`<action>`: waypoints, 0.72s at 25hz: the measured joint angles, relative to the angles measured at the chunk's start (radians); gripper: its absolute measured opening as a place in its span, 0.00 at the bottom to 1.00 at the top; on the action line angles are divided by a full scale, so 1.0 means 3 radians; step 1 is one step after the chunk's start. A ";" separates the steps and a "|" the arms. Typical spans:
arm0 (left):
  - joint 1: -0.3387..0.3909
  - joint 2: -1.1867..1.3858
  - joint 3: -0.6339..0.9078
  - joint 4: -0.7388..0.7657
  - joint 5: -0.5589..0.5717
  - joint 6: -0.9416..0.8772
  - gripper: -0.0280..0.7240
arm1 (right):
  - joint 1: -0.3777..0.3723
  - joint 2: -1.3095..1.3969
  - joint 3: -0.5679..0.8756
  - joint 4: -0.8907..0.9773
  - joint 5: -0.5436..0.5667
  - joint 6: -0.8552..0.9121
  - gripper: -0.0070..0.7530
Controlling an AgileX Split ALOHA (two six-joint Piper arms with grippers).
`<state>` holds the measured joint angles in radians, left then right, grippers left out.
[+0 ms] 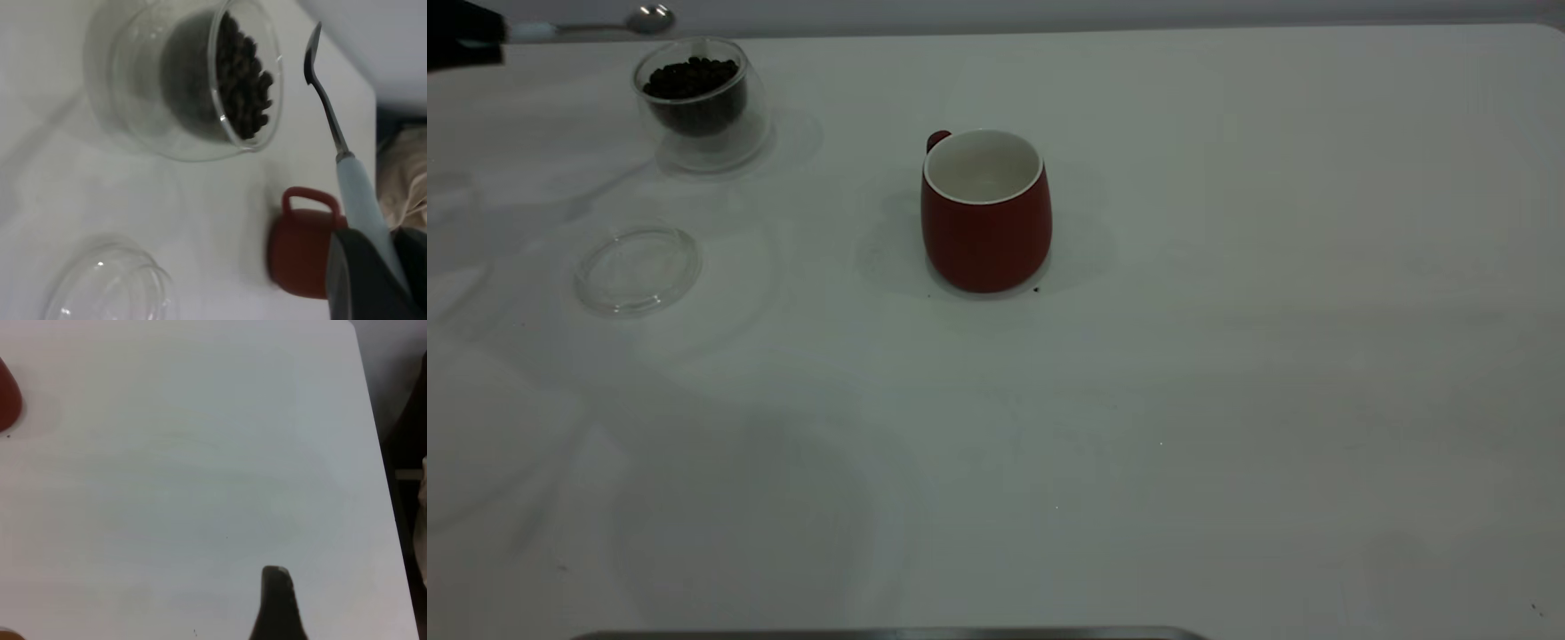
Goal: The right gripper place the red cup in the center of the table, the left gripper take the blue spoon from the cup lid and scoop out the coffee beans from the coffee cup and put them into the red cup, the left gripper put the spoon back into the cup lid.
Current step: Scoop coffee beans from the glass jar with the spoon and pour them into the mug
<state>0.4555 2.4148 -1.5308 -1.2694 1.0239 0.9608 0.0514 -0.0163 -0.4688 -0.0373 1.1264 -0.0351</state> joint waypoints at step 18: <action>-0.0284 0.0134 -0.0025 0.0068 -0.0452 -0.0073 0.20 | 0.0000 0.0000 0.0000 0.0000 0.0000 0.0000 0.79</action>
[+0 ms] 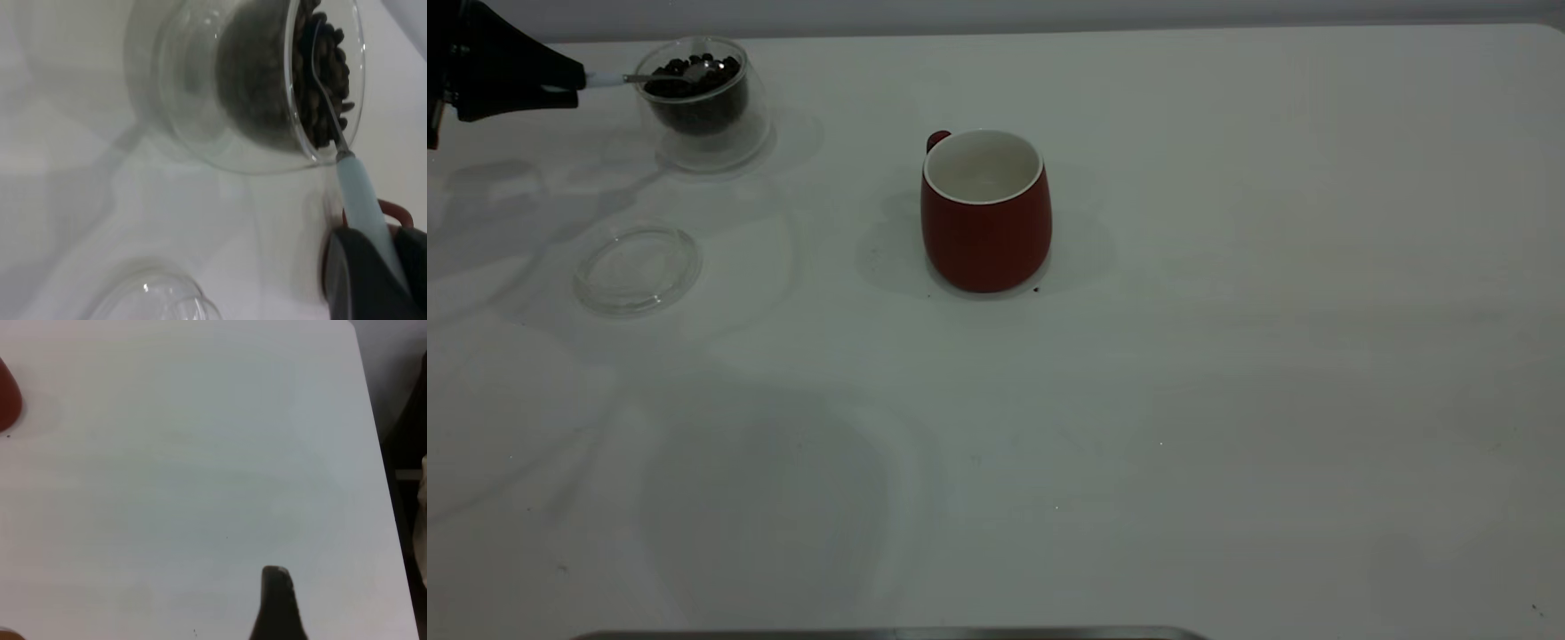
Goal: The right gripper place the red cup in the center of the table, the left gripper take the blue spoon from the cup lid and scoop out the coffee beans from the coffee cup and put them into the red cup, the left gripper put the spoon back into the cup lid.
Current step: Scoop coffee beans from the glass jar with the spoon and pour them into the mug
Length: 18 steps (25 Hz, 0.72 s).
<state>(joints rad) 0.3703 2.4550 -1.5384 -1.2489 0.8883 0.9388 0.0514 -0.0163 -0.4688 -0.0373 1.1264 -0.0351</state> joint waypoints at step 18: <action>0.0016 0.0095 -0.0009 -0.0074 0.0137 -0.0210 0.20 | 0.0000 0.0000 0.0000 0.0000 0.0000 0.0000 0.79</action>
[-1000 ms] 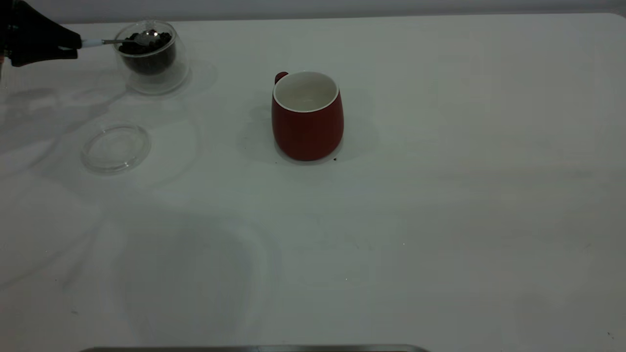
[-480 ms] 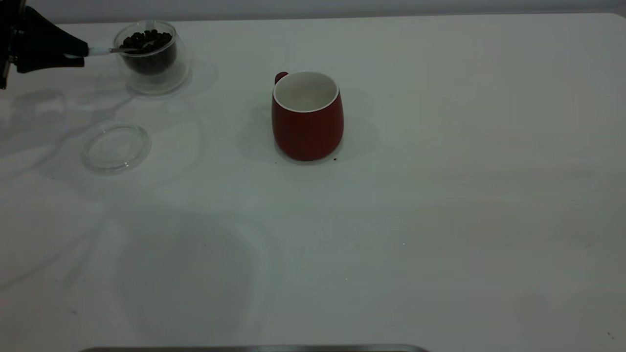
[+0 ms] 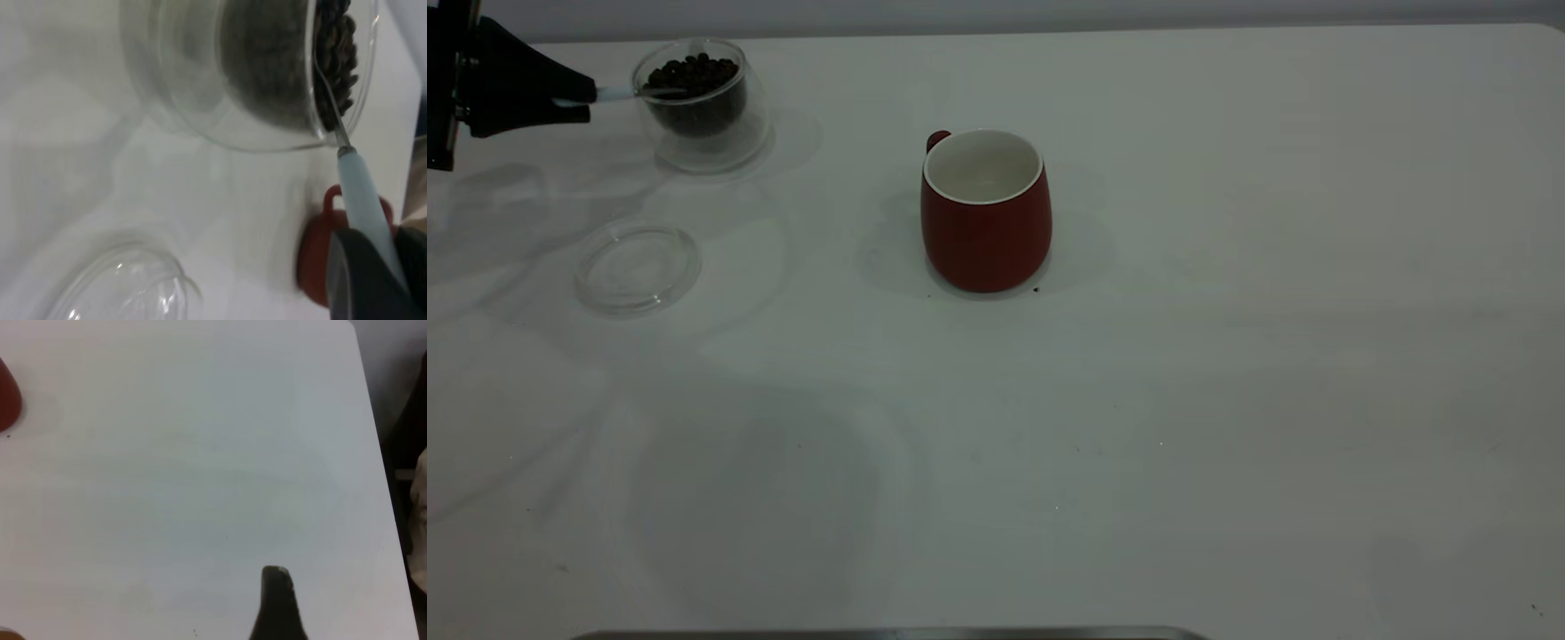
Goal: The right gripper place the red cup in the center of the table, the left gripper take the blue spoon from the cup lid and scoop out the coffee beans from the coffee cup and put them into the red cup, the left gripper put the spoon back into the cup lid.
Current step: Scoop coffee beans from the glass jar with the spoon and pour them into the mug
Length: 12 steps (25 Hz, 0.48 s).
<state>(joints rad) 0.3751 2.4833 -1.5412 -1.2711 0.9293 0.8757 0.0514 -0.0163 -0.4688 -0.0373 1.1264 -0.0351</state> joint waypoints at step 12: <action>0.0176 0.0003 0.0000 -0.0144 0.0240 0.0006 0.20 | 0.0000 0.0000 0.0000 0.0000 0.0000 0.0000 0.79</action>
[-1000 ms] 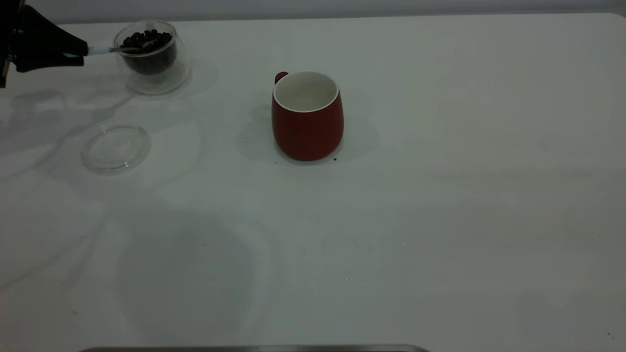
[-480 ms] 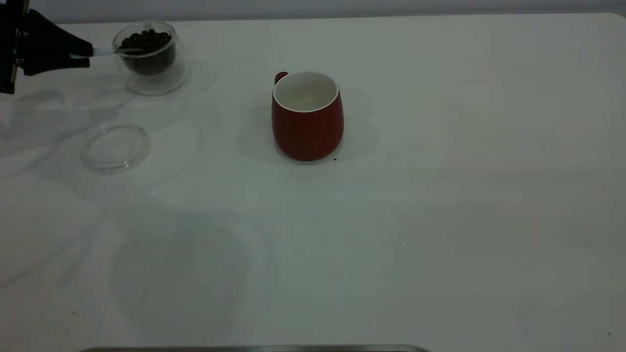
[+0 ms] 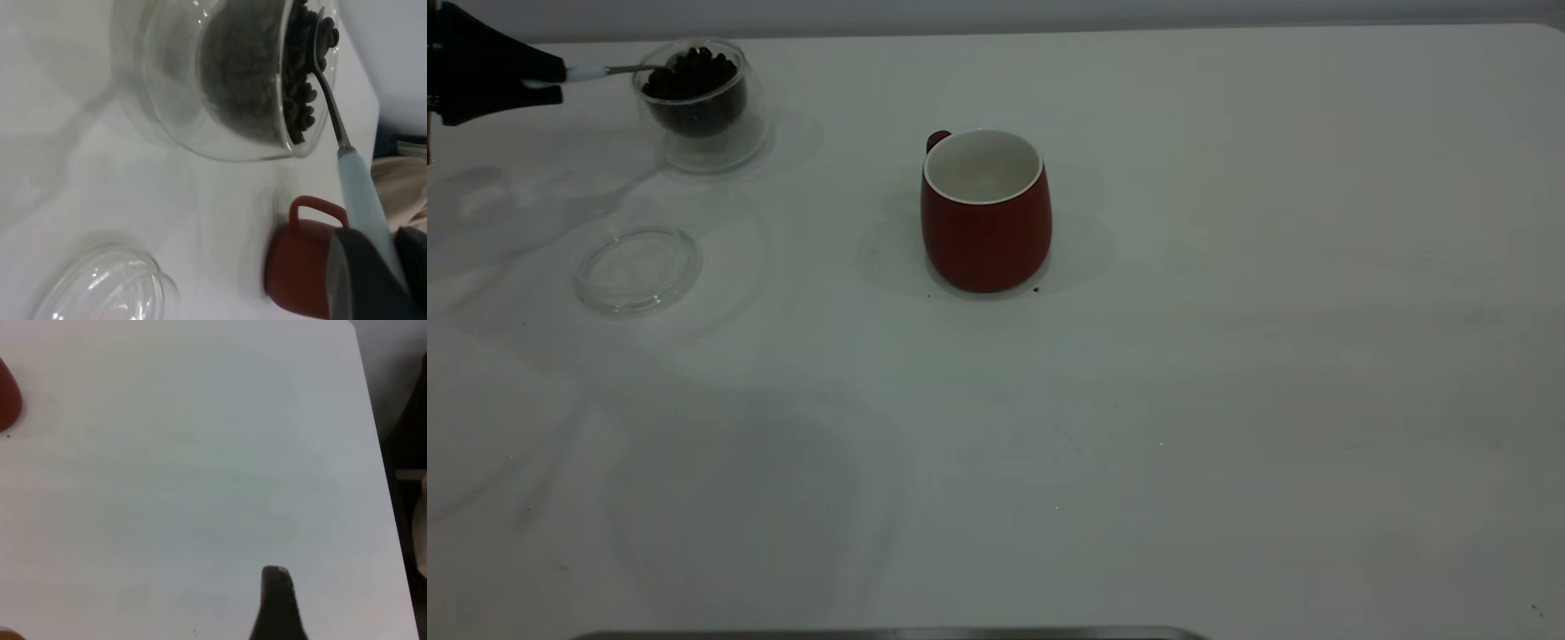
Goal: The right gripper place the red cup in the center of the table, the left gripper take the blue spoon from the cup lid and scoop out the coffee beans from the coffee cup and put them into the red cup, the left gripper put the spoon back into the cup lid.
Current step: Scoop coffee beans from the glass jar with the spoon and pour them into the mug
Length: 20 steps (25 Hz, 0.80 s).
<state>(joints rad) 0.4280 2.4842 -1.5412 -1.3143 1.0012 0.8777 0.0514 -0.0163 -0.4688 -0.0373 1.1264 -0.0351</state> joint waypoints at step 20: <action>0.0094 0.0000 0.0000 -0.0013 0.0481 0.0003 0.20 | 0.0000 0.0000 0.0000 0.0000 0.0001 0.0000 0.79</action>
<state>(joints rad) 0.4561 2.4842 -1.5412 -1.3182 1.1455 0.8784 0.0514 -0.0163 -0.4688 -0.0373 1.1267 -0.0351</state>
